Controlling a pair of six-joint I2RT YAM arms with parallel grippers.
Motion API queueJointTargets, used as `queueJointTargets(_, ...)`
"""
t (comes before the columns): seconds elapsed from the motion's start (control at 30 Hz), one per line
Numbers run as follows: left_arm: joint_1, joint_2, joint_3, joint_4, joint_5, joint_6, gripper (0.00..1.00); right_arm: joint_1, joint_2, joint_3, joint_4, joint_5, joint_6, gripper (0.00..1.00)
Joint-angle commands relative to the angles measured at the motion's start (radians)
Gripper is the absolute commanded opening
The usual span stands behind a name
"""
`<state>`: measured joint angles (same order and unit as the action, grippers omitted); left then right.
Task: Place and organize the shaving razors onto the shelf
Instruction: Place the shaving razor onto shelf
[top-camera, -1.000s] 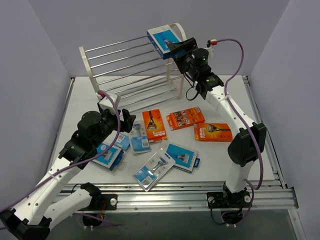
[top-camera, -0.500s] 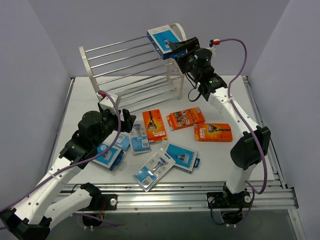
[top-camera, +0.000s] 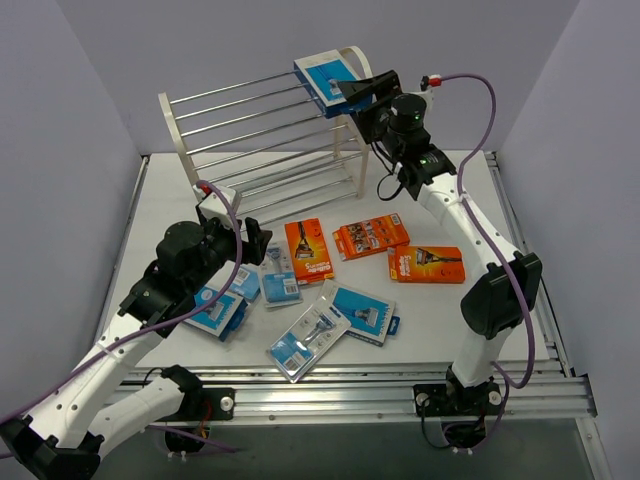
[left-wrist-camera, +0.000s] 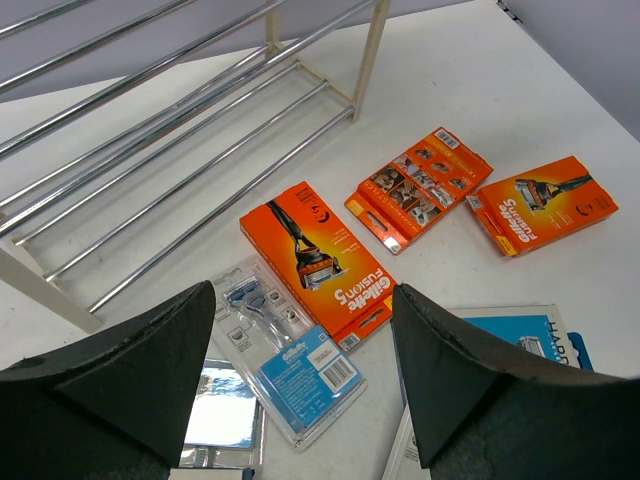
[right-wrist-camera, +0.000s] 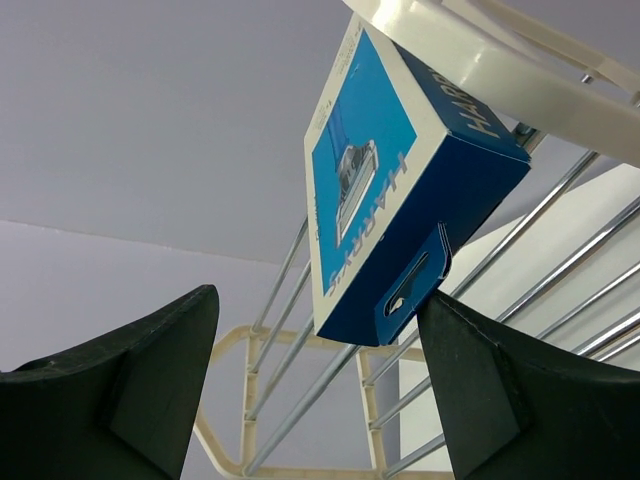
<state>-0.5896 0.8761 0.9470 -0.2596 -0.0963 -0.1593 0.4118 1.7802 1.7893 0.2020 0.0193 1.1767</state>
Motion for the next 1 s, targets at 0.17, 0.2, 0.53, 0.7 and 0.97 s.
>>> queueJointTargets(0.17,-0.004,0.006,0.05,0.003,0.017,0.01,0.8,-0.01,0.059,0.123,0.056,-0.039,0.008,0.75)
queueJointTargets(0.2,-0.004,0.006,0.049,0.005,0.017,0.012,0.8,-0.01,0.065,0.136,0.054,-0.044,0.009,0.75)
queueJointTargets(0.53,-0.004,0.012,0.049,0.003,0.026,0.009,0.8,-0.028,0.12,0.202,0.031,-0.059,0.018,0.75)
queueJointTargets(0.7,-0.004,0.011,0.049,0.005,0.027,0.009,0.8,-0.037,0.127,0.217,0.028,-0.068,0.021,0.75)
queueJointTargets(0.97,-0.004,0.011,0.049,0.003,0.026,0.009,0.8,-0.042,0.137,0.222,0.036,-0.079,0.031,0.74)
